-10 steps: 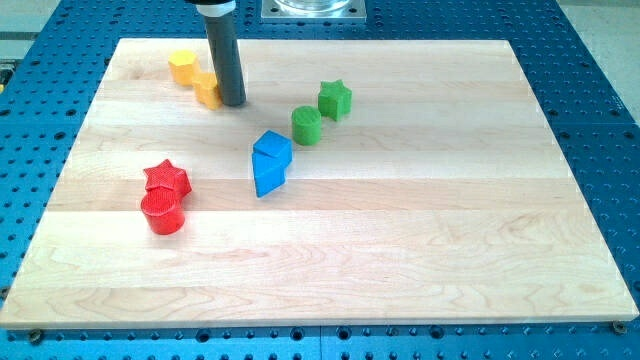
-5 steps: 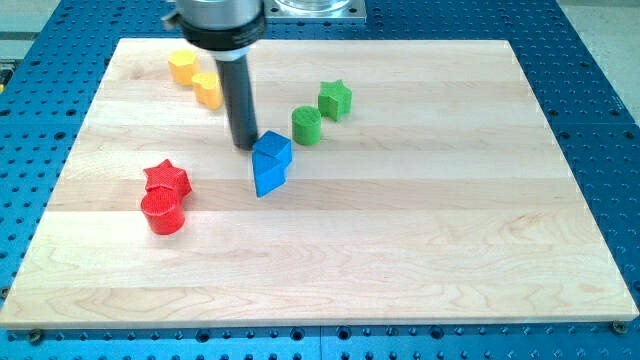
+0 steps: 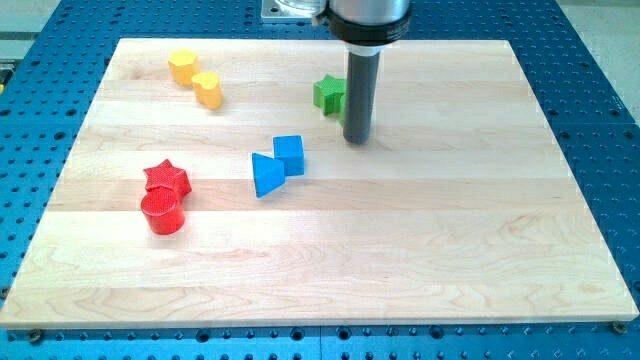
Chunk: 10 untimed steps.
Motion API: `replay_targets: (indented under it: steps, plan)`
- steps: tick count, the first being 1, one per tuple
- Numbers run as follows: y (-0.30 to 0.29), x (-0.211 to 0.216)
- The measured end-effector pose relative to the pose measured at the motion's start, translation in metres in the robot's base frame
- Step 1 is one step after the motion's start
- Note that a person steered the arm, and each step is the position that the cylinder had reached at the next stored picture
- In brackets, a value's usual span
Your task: Slide the green star horizontally to the green circle
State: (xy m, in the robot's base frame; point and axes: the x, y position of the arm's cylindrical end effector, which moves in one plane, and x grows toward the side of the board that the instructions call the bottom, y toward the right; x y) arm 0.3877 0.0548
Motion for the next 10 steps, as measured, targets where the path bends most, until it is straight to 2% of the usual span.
replay_targets:
  steps: [3,5,6,8,10]
  plan:
    - [0.013,-0.001]
    - [0.032,-0.057]
    - [0.027,-0.061]
    - [0.051,-0.005]
    - [-0.019,-0.022]
